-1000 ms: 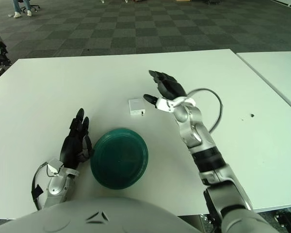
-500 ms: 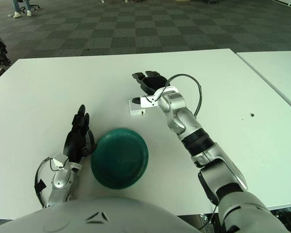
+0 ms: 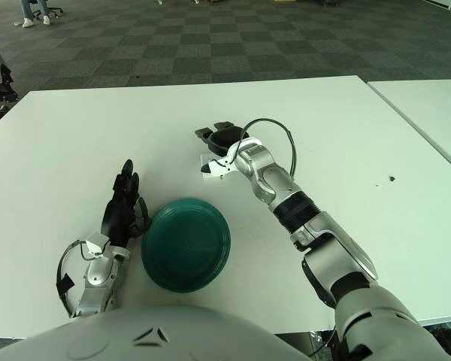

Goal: Put the charger into the plate.

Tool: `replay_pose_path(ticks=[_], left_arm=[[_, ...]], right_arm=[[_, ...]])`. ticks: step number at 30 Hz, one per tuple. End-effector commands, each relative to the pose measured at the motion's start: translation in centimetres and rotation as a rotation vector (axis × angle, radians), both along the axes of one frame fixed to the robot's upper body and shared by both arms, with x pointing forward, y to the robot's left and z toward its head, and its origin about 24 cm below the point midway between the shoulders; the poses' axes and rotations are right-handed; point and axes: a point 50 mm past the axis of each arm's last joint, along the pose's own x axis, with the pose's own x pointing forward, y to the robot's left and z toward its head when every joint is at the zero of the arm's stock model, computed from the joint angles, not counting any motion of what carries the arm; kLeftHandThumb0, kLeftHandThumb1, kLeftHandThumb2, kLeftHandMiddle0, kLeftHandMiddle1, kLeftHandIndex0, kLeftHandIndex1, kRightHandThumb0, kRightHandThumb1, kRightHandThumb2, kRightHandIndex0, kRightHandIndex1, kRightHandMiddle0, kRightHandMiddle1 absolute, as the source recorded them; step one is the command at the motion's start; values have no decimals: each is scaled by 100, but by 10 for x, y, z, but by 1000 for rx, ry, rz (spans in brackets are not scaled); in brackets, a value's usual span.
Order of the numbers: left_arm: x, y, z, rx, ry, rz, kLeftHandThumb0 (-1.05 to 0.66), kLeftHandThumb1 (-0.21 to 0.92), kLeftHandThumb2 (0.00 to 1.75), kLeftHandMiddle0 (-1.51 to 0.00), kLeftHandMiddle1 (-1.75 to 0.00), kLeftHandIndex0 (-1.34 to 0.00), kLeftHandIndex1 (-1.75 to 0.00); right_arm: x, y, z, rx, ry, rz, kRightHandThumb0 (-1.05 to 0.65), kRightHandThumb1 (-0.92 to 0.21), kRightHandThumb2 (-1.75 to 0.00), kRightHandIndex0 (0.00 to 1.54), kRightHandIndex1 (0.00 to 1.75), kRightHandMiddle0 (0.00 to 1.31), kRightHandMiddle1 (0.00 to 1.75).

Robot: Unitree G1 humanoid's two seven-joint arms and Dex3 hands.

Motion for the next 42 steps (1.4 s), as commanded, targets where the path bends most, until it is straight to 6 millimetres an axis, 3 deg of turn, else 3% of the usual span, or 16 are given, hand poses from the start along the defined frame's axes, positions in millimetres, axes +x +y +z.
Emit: replay_pose_path(ticks=[1, 18, 34, 42], left_arm=[[-18, -6, -29, -8, 149, -14, -103, 92, 98, 0, 0, 0, -20], [-15, -11, -28, -49, 150, 3, -96, 92, 98, 0, 0, 0, -15], [-15, -12, -24, -70, 145, 15, -101, 92, 101, 0, 0, 0, -21], [-15, -12, -25, -72, 153, 15, -102, 92, 101, 0, 0, 0, -21]], right_arm=[[6, -1, -9, -21, 17, -7, -99, -92, -77, 6, 1, 0, 8], [3, -21, -73, -93, 166, -32, -100, -92, -67, 4, 0, 0, 9], [2, -46, -100, -96, 226, -150, -91, -92, -56, 4, 0, 0, 26], [-3, -42, -113, -86, 213, -198, -85, -92, -49, 15, 5, 0, 41]])
